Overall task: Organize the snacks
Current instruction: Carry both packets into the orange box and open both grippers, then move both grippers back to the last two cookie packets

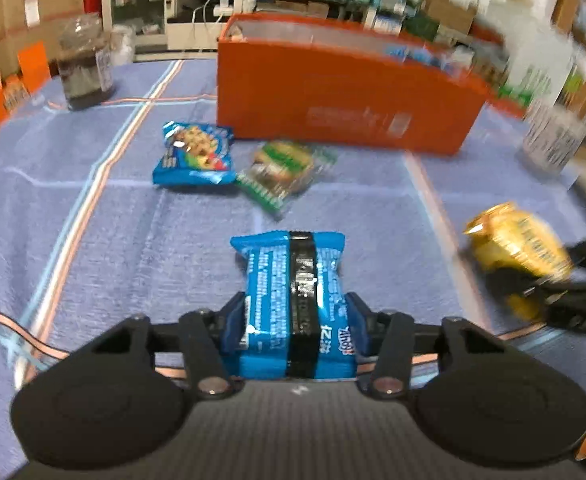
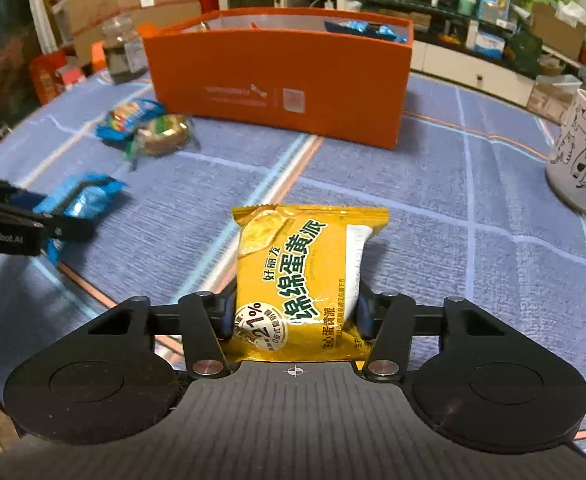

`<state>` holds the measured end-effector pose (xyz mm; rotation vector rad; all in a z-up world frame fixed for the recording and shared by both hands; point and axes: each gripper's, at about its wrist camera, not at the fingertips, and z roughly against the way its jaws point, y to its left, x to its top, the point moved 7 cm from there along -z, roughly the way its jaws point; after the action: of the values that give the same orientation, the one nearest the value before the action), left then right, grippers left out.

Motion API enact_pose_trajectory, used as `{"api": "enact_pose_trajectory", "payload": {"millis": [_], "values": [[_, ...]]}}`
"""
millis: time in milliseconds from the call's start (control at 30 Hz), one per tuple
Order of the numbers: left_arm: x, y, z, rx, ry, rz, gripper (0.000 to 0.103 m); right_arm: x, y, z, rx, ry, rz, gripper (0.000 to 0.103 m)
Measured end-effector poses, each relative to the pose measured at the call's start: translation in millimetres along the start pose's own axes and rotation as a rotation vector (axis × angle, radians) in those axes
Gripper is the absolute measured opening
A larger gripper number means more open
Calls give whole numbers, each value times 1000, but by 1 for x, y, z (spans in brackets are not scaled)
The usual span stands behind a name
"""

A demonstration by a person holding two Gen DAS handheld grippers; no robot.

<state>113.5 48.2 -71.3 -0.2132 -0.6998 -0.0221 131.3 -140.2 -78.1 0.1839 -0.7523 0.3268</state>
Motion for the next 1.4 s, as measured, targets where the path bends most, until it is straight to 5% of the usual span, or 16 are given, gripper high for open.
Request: {"api": "enact_pose_trajectory", "payload": {"millis": [300, 567, 733, 1000, 1067, 1400], "values": [[102, -13, 28, -51, -160, 15, 50, 85, 2, 34, 60, -207, -76, 40], [216, -19, -33, 18, -254, 5, 50, 192, -30, -31, -11, -273, -110, 40], [238, -4, -81, 48, -195, 15, 50, 227, -33, -98, -17, -242, -110, 40], [239, 17, -122, 65, -158, 18, 52, 229, -13, -151, -39, -237, -6, 46], [239, 19, -124, 87, -164, 3, 63, 226, -9, -153, -39, -239, 13, 53], [255, 1, -52, 36, -298, 16, 71, 245, -3, -90, -68, -371, 11, 90]]}}
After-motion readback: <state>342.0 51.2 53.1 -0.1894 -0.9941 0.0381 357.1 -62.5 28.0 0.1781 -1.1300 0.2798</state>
